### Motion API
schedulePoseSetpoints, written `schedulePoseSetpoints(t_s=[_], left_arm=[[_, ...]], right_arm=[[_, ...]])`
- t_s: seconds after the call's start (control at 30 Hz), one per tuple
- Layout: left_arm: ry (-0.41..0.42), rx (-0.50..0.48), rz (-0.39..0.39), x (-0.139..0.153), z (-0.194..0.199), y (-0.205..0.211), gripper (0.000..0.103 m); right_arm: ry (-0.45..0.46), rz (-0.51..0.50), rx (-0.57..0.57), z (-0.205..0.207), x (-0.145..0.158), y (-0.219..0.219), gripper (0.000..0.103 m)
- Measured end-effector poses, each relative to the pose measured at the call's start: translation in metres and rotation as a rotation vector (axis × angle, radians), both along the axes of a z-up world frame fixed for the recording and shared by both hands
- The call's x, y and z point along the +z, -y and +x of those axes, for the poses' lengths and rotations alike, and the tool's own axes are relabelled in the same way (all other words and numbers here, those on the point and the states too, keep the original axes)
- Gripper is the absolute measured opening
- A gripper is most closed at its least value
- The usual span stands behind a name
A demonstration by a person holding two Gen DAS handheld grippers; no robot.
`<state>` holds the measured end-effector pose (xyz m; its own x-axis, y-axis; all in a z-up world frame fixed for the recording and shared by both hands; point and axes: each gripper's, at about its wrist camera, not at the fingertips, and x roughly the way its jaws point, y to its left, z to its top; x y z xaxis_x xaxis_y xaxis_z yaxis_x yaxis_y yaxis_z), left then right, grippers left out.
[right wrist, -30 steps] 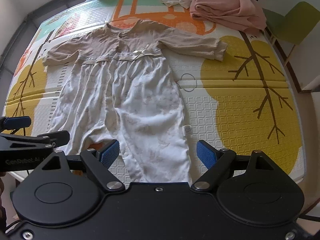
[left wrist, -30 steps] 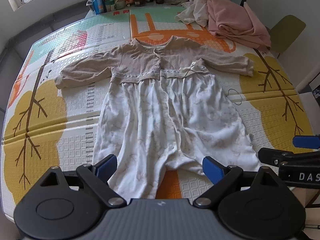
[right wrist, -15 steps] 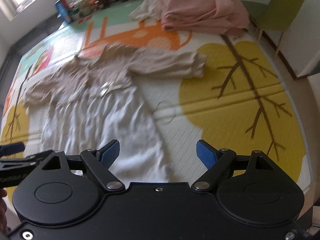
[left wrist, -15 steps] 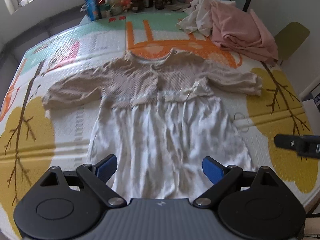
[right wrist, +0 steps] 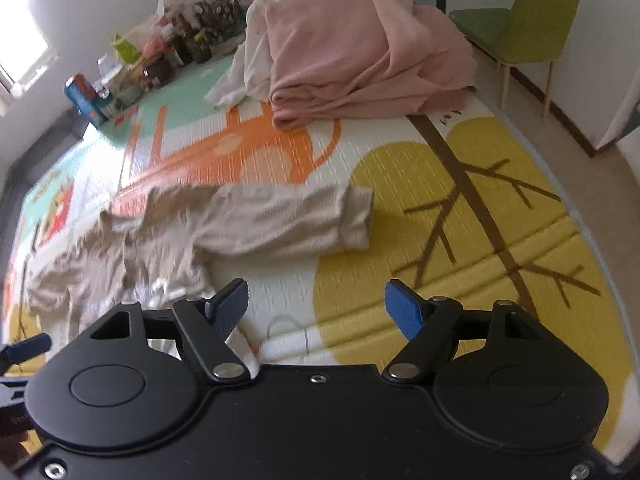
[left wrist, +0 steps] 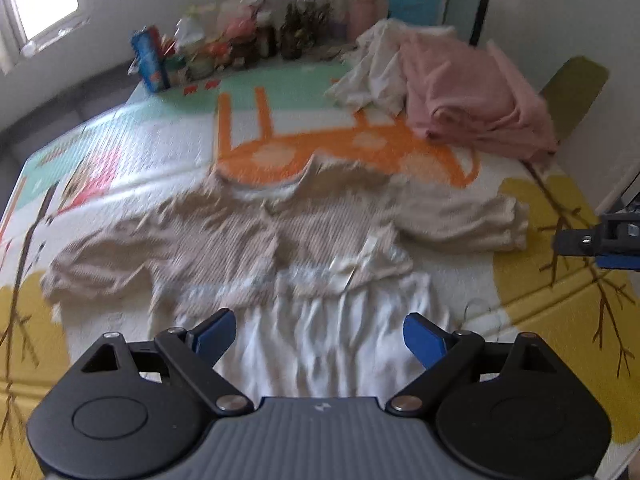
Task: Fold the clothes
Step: 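Move the right gripper to the beige top's sleeve cuff and pinch it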
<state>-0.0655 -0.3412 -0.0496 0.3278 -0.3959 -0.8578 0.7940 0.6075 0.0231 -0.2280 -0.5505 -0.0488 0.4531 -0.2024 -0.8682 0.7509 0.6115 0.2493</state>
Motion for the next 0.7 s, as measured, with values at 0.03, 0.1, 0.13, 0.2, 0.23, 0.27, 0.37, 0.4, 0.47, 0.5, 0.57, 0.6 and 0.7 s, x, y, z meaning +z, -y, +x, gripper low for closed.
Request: schedulePoseSetpoints(t_s=[0.03,0.1,0.13,0.2,0.23,0.27,0.37,0.4,0.47,0.5,0.57,0.6,0.7], left_arm=[[0.010,-0.007,-0.009,-0.002,0.001,0.004,0.093],[0.027,-0.021,-0.020,-0.006,0.002,0.012,0.093],[0.025,-0.030,-0.021,-0.010,0.003,0.015,0.092],[0.001,-0.046,-0.038,-0.015,0.005,0.019,0.089],[-0.021,-0.051,-0.051,-0.019,0.008,0.021,0.086],[-0.042,-0.056,-0.064,-0.022,0.010,0.023,0.084],[-0.084,-0.073,-0.106,-0.030,0.015,0.026,0.084],[-0.090,-0.080,-0.120,-0.032,0.016,0.026,0.084],[-0.081,-0.098,-0.145,-0.036,0.017,0.029,0.084],[-0.074,-0.109,-0.154,-0.037,0.017,0.030,0.084],[-0.060,-0.134,-0.163,-0.041,0.017,0.036,0.084],[-0.054,-0.147,-0.162,-0.044,0.017,0.039,0.084],[-0.041,-0.186,-0.167,-0.049,0.015,0.048,0.084]], right_arm=[[0.007,0.013,-0.010,0.002,-0.004,0.006,0.070],[0.021,0.035,-0.026,0.006,-0.014,0.018,0.061],[0.023,0.046,-0.033,0.008,-0.019,0.023,0.058],[0.018,0.069,-0.048,0.012,-0.029,0.034,0.047],[0.018,0.080,-0.058,0.014,-0.034,0.038,0.046],[0.023,0.088,-0.068,0.015,-0.038,0.042,0.046],[0.035,0.088,-0.088,0.017,-0.047,0.052,0.046],[0.037,0.084,-0.094,0.018,-0.049,0.055,0.046],[0.040,0.073,-0.104,0.020,-0.052,0.061,0.047],[0.042,0.067,-0.108,0.021,-0.054,0.065,0.047],[0.049,0.052,-0.114,0.023,-0.059,0.072,0.047],[0.051,0.048,-0.117,0.024,-0.062,0.075,0.047],[0.061,0.067,-0.132,0.027,-0.071,0.086,0.047]])
